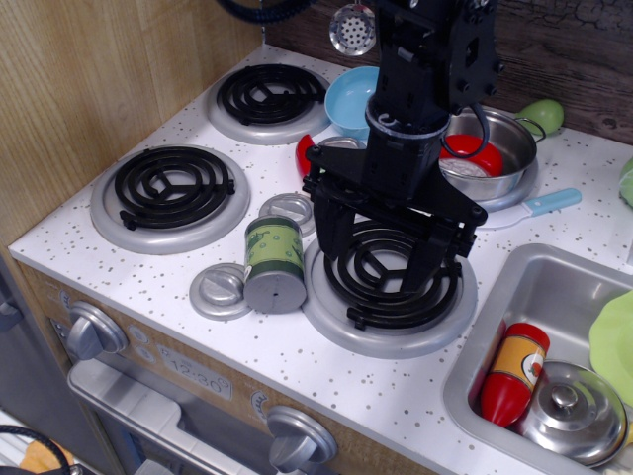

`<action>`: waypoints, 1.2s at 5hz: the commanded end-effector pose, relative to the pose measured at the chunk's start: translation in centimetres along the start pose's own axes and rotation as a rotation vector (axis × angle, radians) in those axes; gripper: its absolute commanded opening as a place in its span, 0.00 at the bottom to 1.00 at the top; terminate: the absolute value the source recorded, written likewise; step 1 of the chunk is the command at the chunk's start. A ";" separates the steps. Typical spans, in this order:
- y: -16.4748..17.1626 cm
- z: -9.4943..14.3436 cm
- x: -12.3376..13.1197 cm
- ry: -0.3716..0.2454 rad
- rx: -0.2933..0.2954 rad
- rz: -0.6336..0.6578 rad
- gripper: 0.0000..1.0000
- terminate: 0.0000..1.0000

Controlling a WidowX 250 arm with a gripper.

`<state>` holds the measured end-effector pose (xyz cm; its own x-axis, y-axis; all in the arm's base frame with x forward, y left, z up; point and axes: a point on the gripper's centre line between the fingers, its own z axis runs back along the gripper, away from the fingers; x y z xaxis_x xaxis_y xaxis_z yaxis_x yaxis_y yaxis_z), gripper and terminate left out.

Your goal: Take sushi out of pan

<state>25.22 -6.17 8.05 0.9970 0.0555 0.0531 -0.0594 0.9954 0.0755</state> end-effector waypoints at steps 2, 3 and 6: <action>-0.7 0.7 3.5 -0.072 0.002 -0.176 1.00 0.00; -0.6 1.3 7.1 -0.137 0.029 -0.365 1.00 0.00; -0.2 1.5 18.4 -0.426 0.116 -0.933 1.00 0.00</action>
<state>43.72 -5.49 8.16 0.5232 -0.8145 0.2508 0.7376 0.5802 0.3454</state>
